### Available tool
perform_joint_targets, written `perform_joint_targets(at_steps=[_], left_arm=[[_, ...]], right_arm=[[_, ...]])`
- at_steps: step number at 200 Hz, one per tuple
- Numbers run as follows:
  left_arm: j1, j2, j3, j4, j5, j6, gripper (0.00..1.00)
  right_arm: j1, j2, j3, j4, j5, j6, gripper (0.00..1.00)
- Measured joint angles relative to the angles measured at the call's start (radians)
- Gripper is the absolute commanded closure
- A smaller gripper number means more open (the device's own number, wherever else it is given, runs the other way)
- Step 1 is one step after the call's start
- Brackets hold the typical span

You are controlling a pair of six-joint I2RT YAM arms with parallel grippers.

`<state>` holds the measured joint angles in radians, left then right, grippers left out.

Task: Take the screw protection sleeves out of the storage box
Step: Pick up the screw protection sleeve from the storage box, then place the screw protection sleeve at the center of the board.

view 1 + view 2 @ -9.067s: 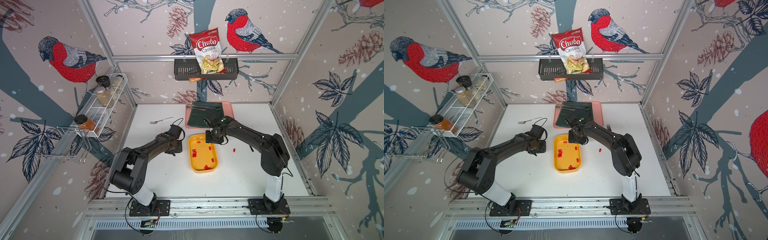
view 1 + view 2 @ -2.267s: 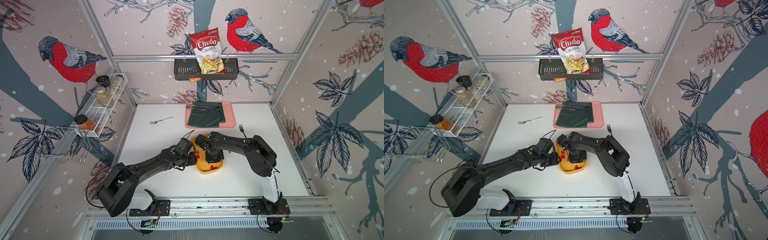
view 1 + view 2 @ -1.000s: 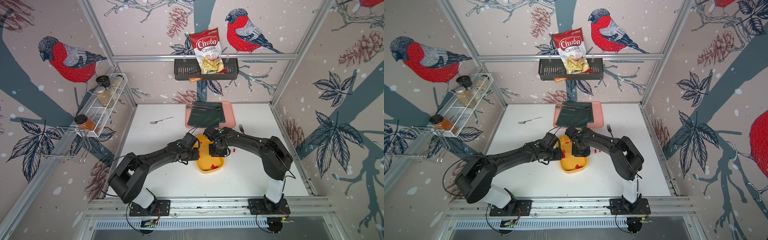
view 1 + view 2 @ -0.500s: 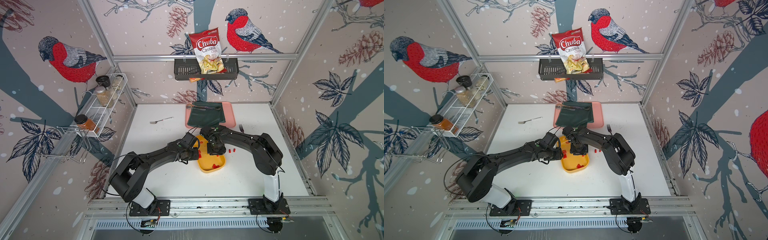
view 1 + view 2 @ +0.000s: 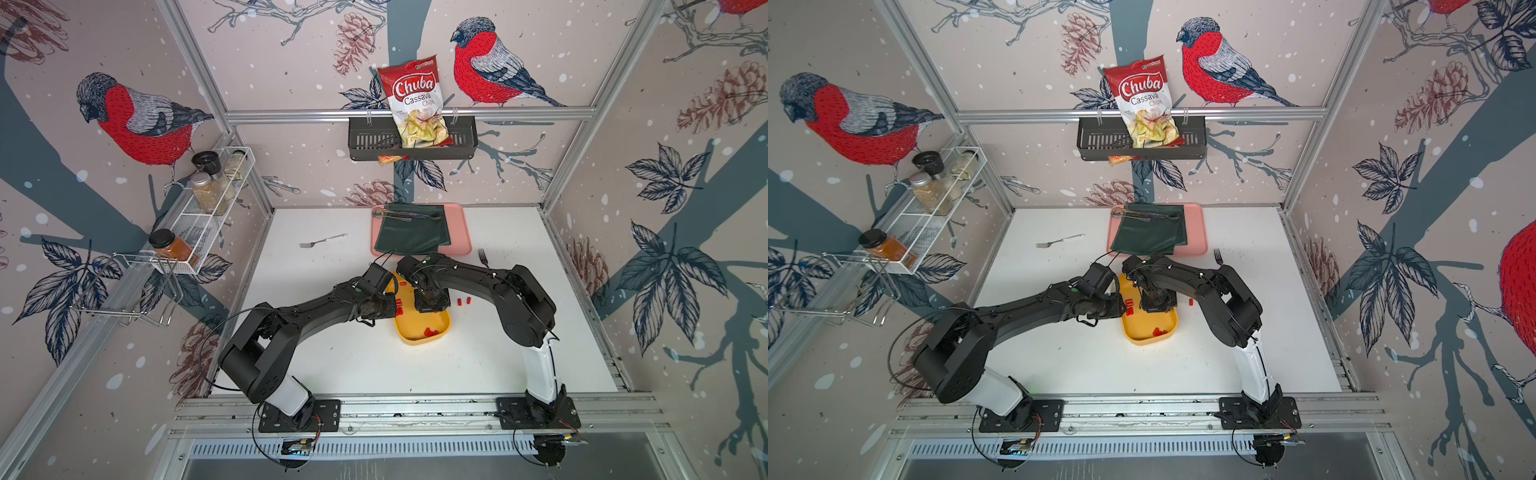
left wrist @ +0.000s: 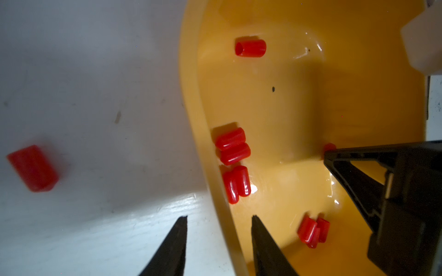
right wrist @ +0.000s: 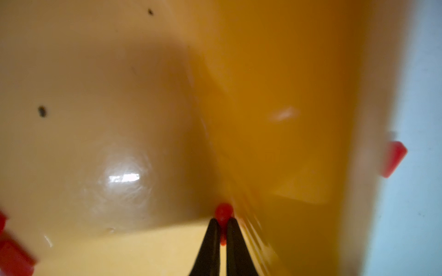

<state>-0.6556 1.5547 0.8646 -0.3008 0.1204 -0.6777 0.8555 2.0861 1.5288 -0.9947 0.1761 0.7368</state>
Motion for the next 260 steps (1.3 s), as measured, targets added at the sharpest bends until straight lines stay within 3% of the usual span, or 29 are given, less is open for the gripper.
perform_joint_targets(at_steps=[54, 97, 119, 166, 196, 260], left_arm=[[0.029, 0.008, 0.014, -0.015, -0.016, 0.026, 0.56], [0.051, 0.026, 0.056, -0.043, -0.021, 0.082, 0.56], [0.051, 0.034, 0.095, -0.059, -0.024, 0.109, 0.55], [0.051, 0.026, 0.121, -0.066, -0.01, 0.126, 0.5], [0.051, -0.013, 0.121, -0.072, 0.008, 0.122, 0.48], [0.051, -0.095, 0.094, -0.078, 0.013, 0.1, 0.46]], right_arm=[[0.016, -0.035, 0.026, -0.003, 0.001, -0.001, 1.0], [0.003, -0.217, -0.016, 0.042, -0.042, 0.007, 1.0], [-0.072, -0.349, -0.134, 0.074, -0.064, 0.021, 1.0], [-0.343, -0.529, -0.451, 0.159, -0.083, -0.029, 1.0], [-0.422, -0.518, -0.521, 0.238, -0.109, -0.085, 1.0], [-0.457, -0.401, -0.498, 0.37, -0.144, -0.159, 1.0]])
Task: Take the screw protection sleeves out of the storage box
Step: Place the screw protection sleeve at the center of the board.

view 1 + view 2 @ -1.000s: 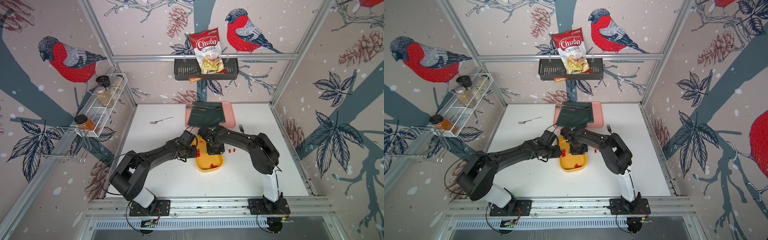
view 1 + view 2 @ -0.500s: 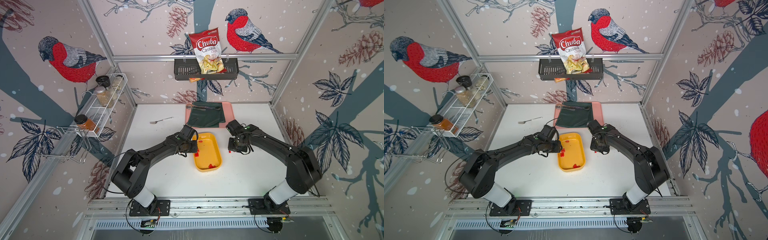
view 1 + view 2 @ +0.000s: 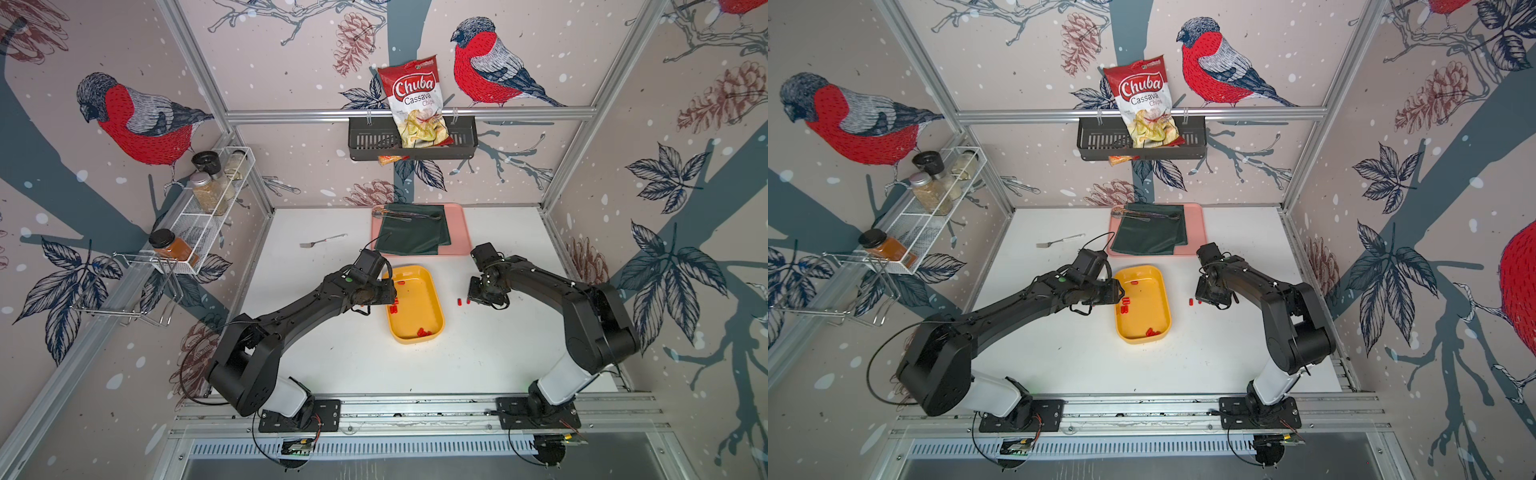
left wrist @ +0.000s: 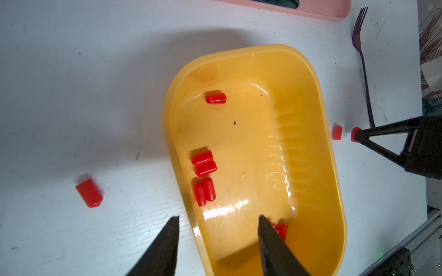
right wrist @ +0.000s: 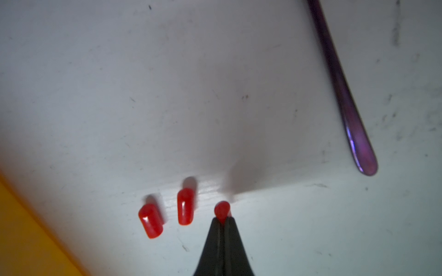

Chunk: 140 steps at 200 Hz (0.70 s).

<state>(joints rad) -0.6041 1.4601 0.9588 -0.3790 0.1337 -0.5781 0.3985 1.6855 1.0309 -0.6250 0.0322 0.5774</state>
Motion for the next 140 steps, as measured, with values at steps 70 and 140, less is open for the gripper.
perform_joint_targets(at_steps=[70, 140], left_arm=[[0.0, -0.023, -0.003, -0.02, -0.004, -0.016, 0.46], [0.0, -0.018, -0.001, -0.023, -0.006, -0.016, 0.47]], right_arm=[[-0.006, 0.047, -0.007, 0.056, -0.011, -0.006, 0.96], [-0.029, 0.032, -0.029, 0.072, -0.016, -0.006, 0.64]])
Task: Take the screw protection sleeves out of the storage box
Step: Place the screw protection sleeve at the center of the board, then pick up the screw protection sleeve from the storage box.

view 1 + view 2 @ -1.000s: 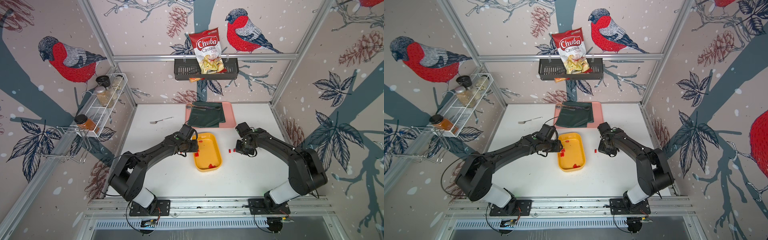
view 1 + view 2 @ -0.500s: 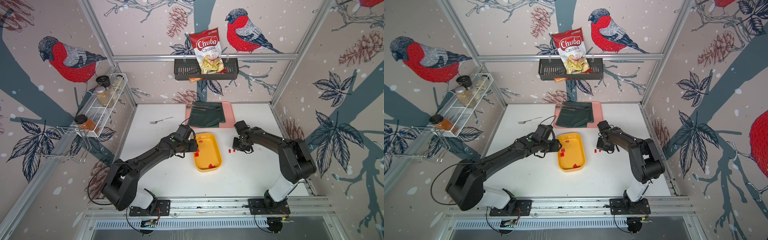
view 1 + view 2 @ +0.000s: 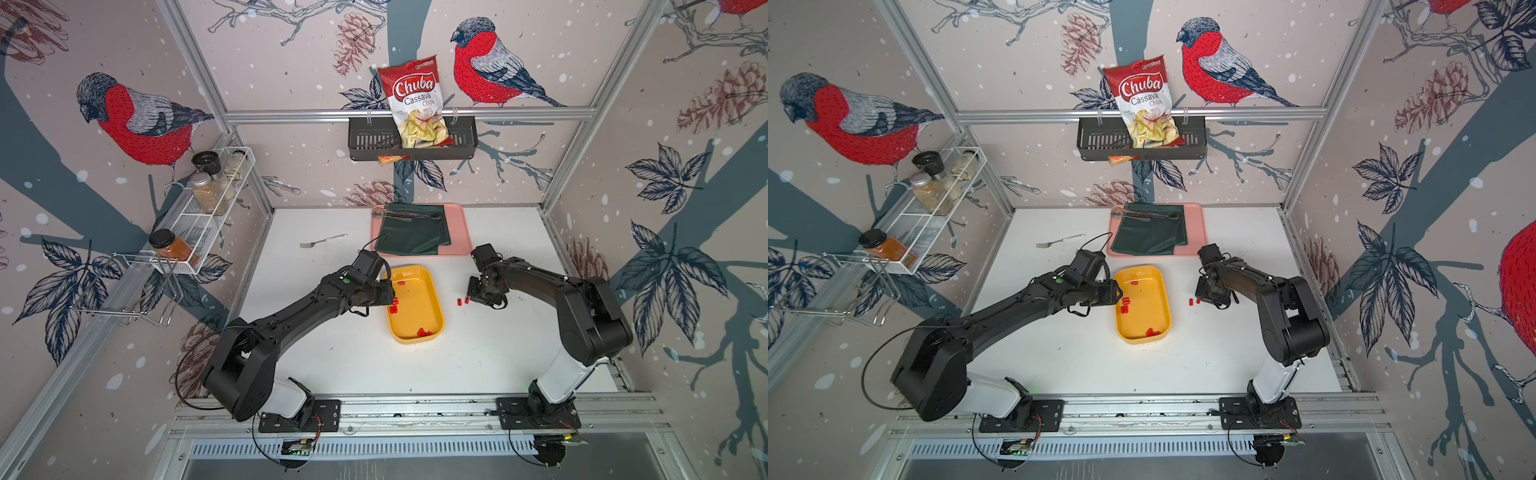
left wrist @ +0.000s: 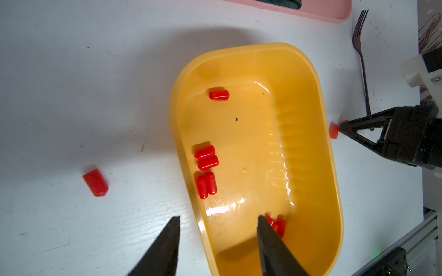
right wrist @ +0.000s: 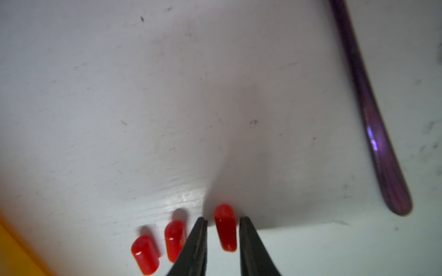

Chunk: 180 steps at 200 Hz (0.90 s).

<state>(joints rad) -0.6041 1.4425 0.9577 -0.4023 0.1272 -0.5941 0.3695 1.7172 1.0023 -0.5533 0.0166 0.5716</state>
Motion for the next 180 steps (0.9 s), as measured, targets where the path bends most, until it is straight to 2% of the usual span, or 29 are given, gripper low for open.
perform_joint_targets(at_steps=[80, 113, 148, 180], left_arm=[[0.0, 0.0, 0.026, -0.006, 0.001, 0.0, 0.47], [-0.027, 0.028, 0.093, -0.049, -0.002, -0.01, 0.47], [-0.105, 0.145, 0.244, -0.137, -0.065, -0.028, 0.51], [-0.138, 0.296, 0.364, -0.236, -0.141, -0.052, 0.56]], right_arm=[[-0.003, -0.114, 0.035, -0.076, 0.002, 0.001, 0.6], [0.031, -0.179, 0.066, -0.114, 0.004, 0.012, 0.6], [0.141, -0.179, 0.111, -0.113, -0.026, 0.061, 0.61], [0.164, -0.168, 0.095, -0.101, -0.032, 0.117, 0.62]])
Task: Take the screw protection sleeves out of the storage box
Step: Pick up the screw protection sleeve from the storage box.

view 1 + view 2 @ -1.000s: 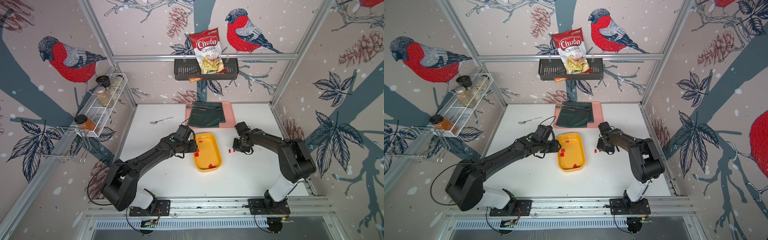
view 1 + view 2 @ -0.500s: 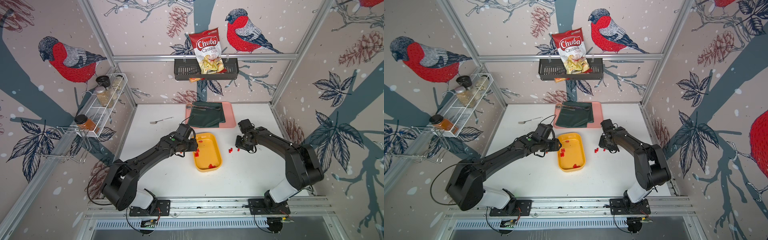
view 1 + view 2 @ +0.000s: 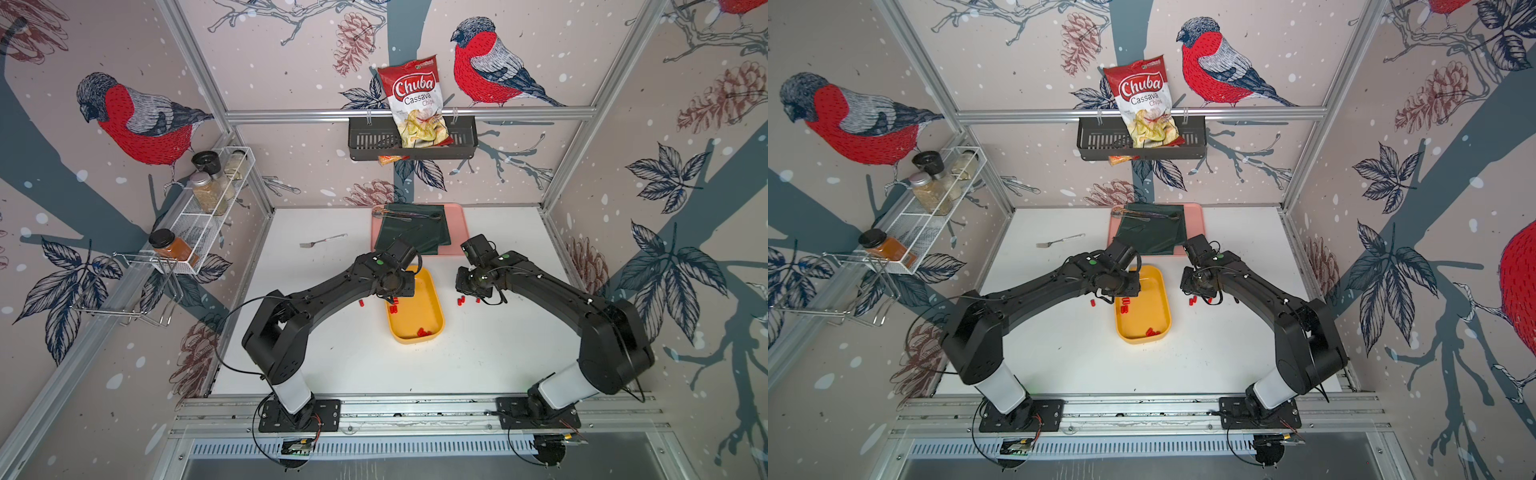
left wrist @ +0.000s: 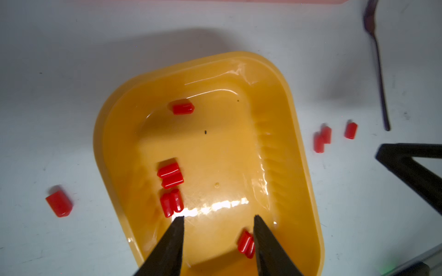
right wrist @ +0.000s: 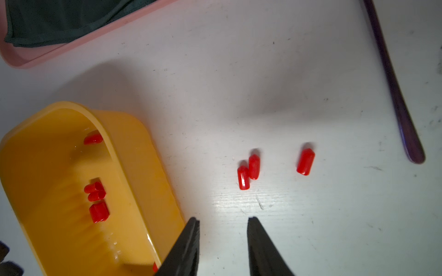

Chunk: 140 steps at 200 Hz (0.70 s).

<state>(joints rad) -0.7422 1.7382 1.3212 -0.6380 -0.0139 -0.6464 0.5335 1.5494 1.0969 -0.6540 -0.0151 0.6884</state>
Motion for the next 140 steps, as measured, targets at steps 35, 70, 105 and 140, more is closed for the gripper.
perform_joint_targets(at_steps=[35, 70, 105, 140], left_arm=[[-0.009, 0.092, 0.048, -0.07, -0.063, -0.012, 0.63], [-0.026, 0.171, 0.106, -0.118, -0.115, 0.017, 0.65], [-0.034, 0.217, 0.125, -0.161, -0.154, 0.066, 0.69], [-0.039, 0.252, 0.151, -0.187, -0.174, 0.112, 0.71]], right_arm=[[0.01, 0.0, -0.035, 0.021, -0.035, 0.026, 0.63], [0.01, 0.0, -0.061, 0.027, -0.04, 0.025, 0.63], [0.002, -0.002, -0.071, 0.028, -0.043, 0.023, 0.63], [0.0, 0.012, -0.061, 0.027, -0.043, 0.016, 0.63]])
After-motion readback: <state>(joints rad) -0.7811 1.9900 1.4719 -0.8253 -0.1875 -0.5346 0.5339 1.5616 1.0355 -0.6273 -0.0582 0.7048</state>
